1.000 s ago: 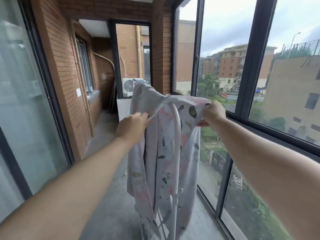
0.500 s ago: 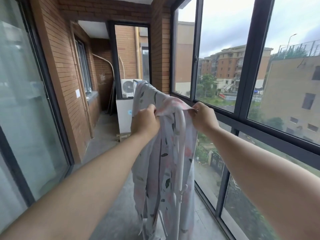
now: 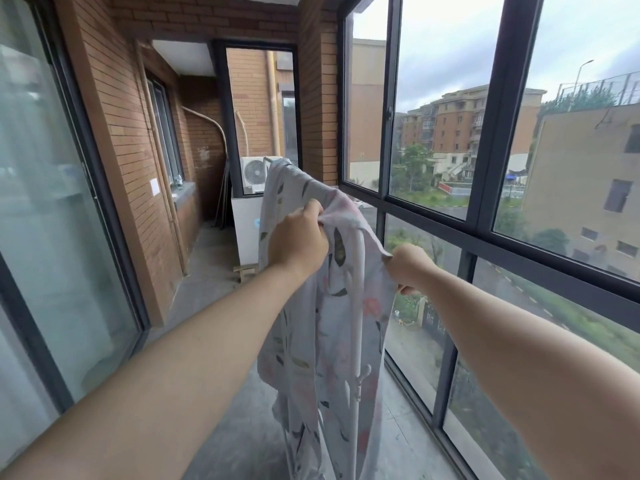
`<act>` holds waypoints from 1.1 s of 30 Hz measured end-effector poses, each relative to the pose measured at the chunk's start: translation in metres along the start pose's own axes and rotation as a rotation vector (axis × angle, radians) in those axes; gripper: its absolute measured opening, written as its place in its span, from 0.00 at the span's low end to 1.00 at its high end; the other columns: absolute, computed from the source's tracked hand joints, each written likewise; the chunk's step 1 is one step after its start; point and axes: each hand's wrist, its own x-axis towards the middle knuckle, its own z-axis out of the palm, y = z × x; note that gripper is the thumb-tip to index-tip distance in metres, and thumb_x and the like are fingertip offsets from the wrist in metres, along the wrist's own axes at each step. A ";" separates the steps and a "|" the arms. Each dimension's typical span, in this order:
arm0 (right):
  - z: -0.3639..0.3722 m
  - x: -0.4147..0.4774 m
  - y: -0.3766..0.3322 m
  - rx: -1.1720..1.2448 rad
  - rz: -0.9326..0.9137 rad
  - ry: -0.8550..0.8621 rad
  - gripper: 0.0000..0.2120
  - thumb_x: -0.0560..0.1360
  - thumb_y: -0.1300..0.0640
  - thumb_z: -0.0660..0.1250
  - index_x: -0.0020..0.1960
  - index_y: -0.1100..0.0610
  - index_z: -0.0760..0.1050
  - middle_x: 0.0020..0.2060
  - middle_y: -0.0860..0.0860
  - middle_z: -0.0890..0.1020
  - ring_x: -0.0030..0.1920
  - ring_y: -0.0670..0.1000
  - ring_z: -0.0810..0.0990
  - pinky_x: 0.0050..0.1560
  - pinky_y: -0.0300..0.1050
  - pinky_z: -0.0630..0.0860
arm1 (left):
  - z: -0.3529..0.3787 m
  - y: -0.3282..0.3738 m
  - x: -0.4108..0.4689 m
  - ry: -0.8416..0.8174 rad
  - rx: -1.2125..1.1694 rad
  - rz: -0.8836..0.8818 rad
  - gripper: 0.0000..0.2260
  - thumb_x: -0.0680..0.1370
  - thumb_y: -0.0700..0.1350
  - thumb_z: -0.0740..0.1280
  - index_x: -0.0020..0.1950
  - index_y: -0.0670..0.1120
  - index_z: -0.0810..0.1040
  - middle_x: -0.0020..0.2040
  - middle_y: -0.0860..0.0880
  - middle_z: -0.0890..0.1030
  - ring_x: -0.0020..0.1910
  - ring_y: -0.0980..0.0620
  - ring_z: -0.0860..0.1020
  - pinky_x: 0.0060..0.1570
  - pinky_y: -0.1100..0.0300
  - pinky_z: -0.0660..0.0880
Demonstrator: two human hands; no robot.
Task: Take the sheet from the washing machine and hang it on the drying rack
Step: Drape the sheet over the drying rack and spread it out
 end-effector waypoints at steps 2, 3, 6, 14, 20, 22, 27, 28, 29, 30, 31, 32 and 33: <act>-0.007 0.004 -0.004 0.097 -0.069 0.161 0.14 0.81 0.60 0.56 0.49 0.65 0.78 0.42 0.62 0.82 0.35 0.61 0.84 0.36 0.55 0.84 | 0.004 -0.007 -0.008 -0.053 0.023 -0.028 0.06 0.79 0.38 0.60 0.53 0.43 0.74 0.43 0.48 0.75 0.39 0.45 0.69 0.36 0.55 0.64; -0.011 0.005 -0.008 0.132 -0.108 0.229 0.14 0.80 0.59 0.55 0.49 0.62 0.78 0.44 0.61 0.83 0.37 0.61 0.84 0.39 0.57 0.84 | 0.006 -0.011 -0.011 -0.083 0.040 -0.041 0.05 0.78 0.38 0.60 0.52 0.43 0.73 0.41 0.48 0.73 0.38 0.43 0.70 0.35 0.55 0.64; -0.020 0.001 -0.022 0.275 -0.159 0.311 0.13 0.81 0.59 0.54 0.50 0.59 0.78 0.44 0.58 0.82 0.39 0.60 0.84 0.36 0.57 0.84 | 0.012 -0.021 -0.019 -0.165 0.077 -0.079 0.02 0.78 0.41 0.61 0.46 0.44 0.69 0.37 0.48 0.72 0.36 0.41 0.72 0.33 0.55 0.64; -0.020 -0.002 -0.025 0.269 -0.187 0.143 0.09 0.79 0.60 0.63 0.45 0.61 0.80 0.41 0.59 0.84 0.30 0.58 0.85 0.27 0.50 0.83 | 0.003 -0.005 -0.014 -0.103 0.050 -0.024 0.06 0.79 0.46 0.63 0.44 0.47 0.69 0.35 0.52 0.70 0.34 0.45 0.69 0.27 0.59 0.57; -0.028 -0.009 -0.021 0.306 -0.247 -0.128 0.13 0.72 0.67 0.67 0.55 0.55 0.79 0.49 0.53 0.82 0.46 0.53 0.83 0.32 0.43 0.81 | 0.001 0.003 -0.008 -0.074 -0.008 0.092 0.05 0.78 0.49 0.62 0.48 0.47 0.72 0.39 0.49 0.79 0.36 0.47 0.72 0.32 0.58 0.61; -0.037 -0.010 -0.027 0.503 -0.247 -0.158 0.18 0.69 0.70 0.66 0.54 0.55 0.80 0.50 0.54 0.82 0.50 0.54 0.82 0.39 0.48 0.83 | -0.001 0.002 -0.005 -0.108 -0.028 0.109 0.08 0.77 0.50 0.62 0.53 0.48 0.75 0.42 0.50 0.81 0.38 0.47 0.74 0.34 0.59 0.64; -0.054 -0.019 -0.051 0.646 -0.378 -0.066 0.15 0.70 0.69 0.69 0.52 0.54 0.81 0.48 0.52 0.84 0.48 0.52 0.80 0.47 0.49 0.77 | -0.006 -0.006 0.000 -0.161 -0.066 0.123 0.11 0.76 0.55 0.63 0.54 0.51 0.75 0.43 0.52 0.81 0.41 0.47 0.79 0.37 0.57 0.74; -0.056 -0.021 -0.055 0.661 -0.401 -0.015 0.15 0.70 0.70 0.69 0.51 0.54 0.82 0.46 0.51 0.84 0.46 0.51 0.80 0.45 0.48 0.77 | -0.006 -0.007 0.000 -0.157 -0.078 0.130 0.11 0.77 0.57 0.63 0.53 0.52 0.75 0.43 0.52 0.81 0.41 0.48 0.79 0.38 0.56 0.75; -0.059 -0.022 -0.061 0.670 -0.416 0.037 0.14 0.70 0.70 0.70 0.50 0.55 0.82 0.44 0.49 0.84 0.44 0.50 0.80 0.43 0.46 0.77 | -0.008 -0.008 0.002 -0.150 -0.087 0.141 0.11 0.77 0.58 0.63 0.52 0.52 0.75 0.43 0.52 0.81 0.41 0.48 0.79 0.39 0.56 0.77; -0.060 -0.023 -0.064 0.667 -0.423 0.076 0.14 0.69 0.71 0.70 0.48 0.54 0.82 0.42 0.48 0.84 0.43 0.49 0.80 0.43 0.46 0.77 | -0.009 -0.009 0.002 -0.150 -0.093 0.151 0.11 0.77 0.58 0.64 0.50 0.52 0.75 0.43 0.52 0.81 0.40 0.48 0.79 0.38 0.55 0.77; -0.060 -0.023 -0.067 0.659 -0.426 0.105 0.14 0.69 0.71 0.70 0.47 0.54 0.82 0.41 0.48 0.84 0.42 0.49 0.80 0.42 0.45 0.77 | -0.010 -0.011 0.003 -0.153 -0.097 0.160 0.10 0.77 0.58 0.64 0.48 0.52 0.75 0.41 0.53 0.81 0.39 0.48 0.79 0.38 0.55 0.77; -0.060 -0.023 -0.069 0.642 -0.433 0.132 0.14 0.68 0.71 0.70 0.46 0.54 0.83 0.41 0.48 0.84 0.42 0.48 0.80 0.42 0.44 0.77 | -0.011 -0.012 0.003 -0.151 -0.102 0.168 0.10 0.78 0.57 0.64 0.45 0.51 0.74 0.40 0.53 0.80 0.38 0.48 0.78 0.37 0.55 0.77; -0.058 -0.023 -0.071 0.617 -0.445 0.171 0.13 0.68 0.70 0.71 0.45 0.53 0.83 0.41 0.47 0.84 0.41 0.48 0.80 0.42 0.44 0.77 | -0.011 -0.014 0.003 -0.147 -0.102 0.177 0.10 0.78 0.56 0.64 0.43 0.51 0.74 0.38 0.53 0.79 0.37 0.47 0.78 0.36 0.55 0.76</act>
